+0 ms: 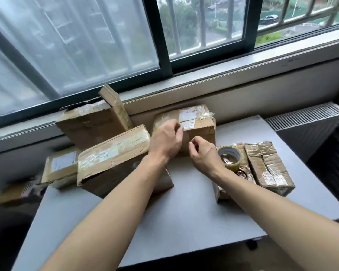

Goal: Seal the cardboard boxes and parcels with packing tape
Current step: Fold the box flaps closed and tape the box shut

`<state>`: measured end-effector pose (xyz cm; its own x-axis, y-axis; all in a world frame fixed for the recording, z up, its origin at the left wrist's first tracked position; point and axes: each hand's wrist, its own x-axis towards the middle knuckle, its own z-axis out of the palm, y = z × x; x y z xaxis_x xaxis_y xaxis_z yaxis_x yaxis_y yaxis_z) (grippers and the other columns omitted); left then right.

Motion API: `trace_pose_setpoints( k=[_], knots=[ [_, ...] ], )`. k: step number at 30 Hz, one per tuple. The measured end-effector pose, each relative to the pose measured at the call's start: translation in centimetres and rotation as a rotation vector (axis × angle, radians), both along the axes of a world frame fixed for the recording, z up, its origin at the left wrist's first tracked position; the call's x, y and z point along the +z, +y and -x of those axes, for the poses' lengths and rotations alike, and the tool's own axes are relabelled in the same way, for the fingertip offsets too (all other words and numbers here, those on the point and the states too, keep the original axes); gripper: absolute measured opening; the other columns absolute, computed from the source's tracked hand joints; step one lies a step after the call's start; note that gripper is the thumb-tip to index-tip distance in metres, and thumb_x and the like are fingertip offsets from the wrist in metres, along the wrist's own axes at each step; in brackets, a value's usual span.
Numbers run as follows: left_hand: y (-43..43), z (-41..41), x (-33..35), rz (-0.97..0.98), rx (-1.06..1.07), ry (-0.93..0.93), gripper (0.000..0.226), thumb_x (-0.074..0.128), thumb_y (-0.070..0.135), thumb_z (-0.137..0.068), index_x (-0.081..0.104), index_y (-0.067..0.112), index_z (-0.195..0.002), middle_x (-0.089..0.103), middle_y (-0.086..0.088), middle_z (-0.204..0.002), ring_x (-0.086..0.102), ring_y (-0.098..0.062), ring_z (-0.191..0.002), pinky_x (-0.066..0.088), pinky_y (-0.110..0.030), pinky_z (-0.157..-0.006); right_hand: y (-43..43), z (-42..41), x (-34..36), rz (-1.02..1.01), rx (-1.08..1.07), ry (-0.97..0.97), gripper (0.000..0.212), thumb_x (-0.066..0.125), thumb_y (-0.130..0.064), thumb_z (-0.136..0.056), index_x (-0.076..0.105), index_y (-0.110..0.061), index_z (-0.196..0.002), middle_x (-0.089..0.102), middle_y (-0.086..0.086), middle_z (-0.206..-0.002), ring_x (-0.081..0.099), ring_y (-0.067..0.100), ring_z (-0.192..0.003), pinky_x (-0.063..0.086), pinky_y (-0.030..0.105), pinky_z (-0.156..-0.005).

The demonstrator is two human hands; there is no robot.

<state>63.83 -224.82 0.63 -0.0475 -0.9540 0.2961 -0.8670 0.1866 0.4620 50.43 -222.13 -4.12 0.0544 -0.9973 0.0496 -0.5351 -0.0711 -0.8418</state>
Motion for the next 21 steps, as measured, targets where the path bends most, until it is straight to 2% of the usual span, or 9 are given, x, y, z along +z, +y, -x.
trace_pose_setpoints(
  k=[3, 6, 8, 11, 14, 16, 18, 19, 21],
  knots=[
    [0.6, -2.0, 1.8, 0.082, 0.085, 0.002, 0.015, 0.053, 0.025, -0.097, 0.064, 0.015, -0.096, 0.065, -0.001, -0.098, 0.059, -0.02, -0.093, 0.049, -0.037, -0.083, -1.0, -1.9, 1.5, 0.01, 0.126, -0.041, 0.021, 0.049, -0.022, -0.102, 0.063, -0.007, -0.097, 0.067, 0.007, -0.088, 0.057, 0.021, -0.079, 0.033, 0.025, -0.068],
    [2.1, -6.0, 2.6, 0.13, 0.322, -0.042, 0.015, 0.053, 0.024, -0.095, 0.064, 0.018, -0.101, 0.065, 0.0, -0.106, 0.059, -0.021, -0.1, 0.045, -0.039, -0.092, -2.1, -4.6, 2.8, 0.01, 0.219, -0.11, 0.024, 0.048, -0.024, -0.103, 0.064, -0.007, -0.103, 0.069, 0.008, -0.095, 0.063, 0.024, -0.088, 0.044, 0.031, -0.078],
    [3.7, -9.4, 2.4, 0.067, 0.526, -0.05, 0.02, 0.054, 0.026, -0.093, 0.063, 0.019, -0.109, 0.061, -0.002, -0.116, 0.056, -0.023, -0.109, 0.042, -0.041, -0.099, -2.6, -6.3, 3.6, 0.016, 0.241, -0.136, 0.024, 0.046, -0.025, -0.104, 0.062, -0.007, -0.106, 0.067, 0.006, -0.099, 0.06, 0.022, -0.092, 0.043, 0.03, -0.082],
    [6.2, -14.0, 2.0, -0.106, 0.753, -0.057, 0.045, 0.057, 0.049, -0.091, 0.055, 0.022, -0.126, 0.047, -0.003, -0.133, 0.046, -0.025, -0.126, 0.034, -0.048, -0.11, -3.3, -8.9, 4.0, -0.005, 0.262, -0.174, 0.024, 0.045, -0.032, -0.104, 0.058, -0.012, -0.109, 0.064, 0.005, -0.106, 0.06, 0.022, -0.1, 0.045, 0.034, -0.09],
    [8.0, -17.0, 2.4, -0.326, 0.899, -0.06, 0.087, 0.057, 0.075, -0.079, 0.038, 0.021, -0.144, 0.033, -0.005, -0.148, 0.035, -0.028, -0.138, 0.028, -0.048, -0.113, -3.9, -11.2, 4.2, -0.058, 0.277, -0.135, 0.046, 0.05, -0.041, -0.101, 0.053, -0.004, -0.128, 0.062, 0.012, -0.125, 0.057, 0.026, -0.115, 0.045, 0.036, -0.1],
    [8.6, -18.6, 2.3, -0.482, 0.943, 0.118, 0.113, 0.059, 0.083, -0.07, 0.023, 0.016, -0.153, 0.027, -0.01, -0.155, 0.033, -0.032, -0.141, 0.033, -0.049, -0.112, -4.1, -12.5, 4.6, -0.103, 0.263, -0.098, 0.058, 0.056, -0.044, -0.098, 0.047, -0.001, -0.136, 0.058, 0.013, -0.132, 0.054, 0.027, -0.121, 0.041, 0.031, -0.096],
    [8.8, -19.4, 1.9, -0.578, 0.94, 0.362, 0.128, 0.062, 0.087, -0.063, 0.016, 0.011, -0.155, 0.033, -0.01, -0.156, 0.04, -0.033, -0.138, 0.039, -0.044, -0.107, -4.5, -13.5, 4.7, -0.139, 0.247, -0.061, 0.064, 0.062, -0.046, -0.094, 0.044, -0.001, -0.135, 0.058, 0.014, -0.133, 0.055, 0.028, -0.122, 0.043, 0.031, -0.094],
    [8.6, -19.7, 1.5, -0.596, 0.918, 0.408, 0.131, 0.062, 0.088, -0.061, 0.017, 0.009, -0.155, 0.038, -0.008, -0.154, 0.043, -0.031, -0.135, 0.041, -0.04, -0.103, -4.8, -14.0, 4.6, -0.161, 0.239, -0.029, 0.067, 0.066, -0.048, -0.091, 0.044, -0.001, -0.134, 0.059, 0.014, -0.132, 0.055, 0.029, -0.122, 0.045, 0.033, -0.094],
    [8.1, -19.8, 1.2, -0.605, 0.884, 0.363, 0.13, 0.063, 0.088, -0.061, 0.022, 0.006, -0.153, 0.043, -0.006, -0.151, 0.046, -0.028, -0.133, 0.04, -0.033, -0.092, -5.2, -15.0, 4.2, -0.205, 0.207, 0.069, 0.079, 0.074, -0.057, -0.081, 0.047, -0.001, -0.129, 0.062, 0.014, -0.127, 0.059, 0.031, -0.119, 0.049, 0.035, -0.092]
  ],
)
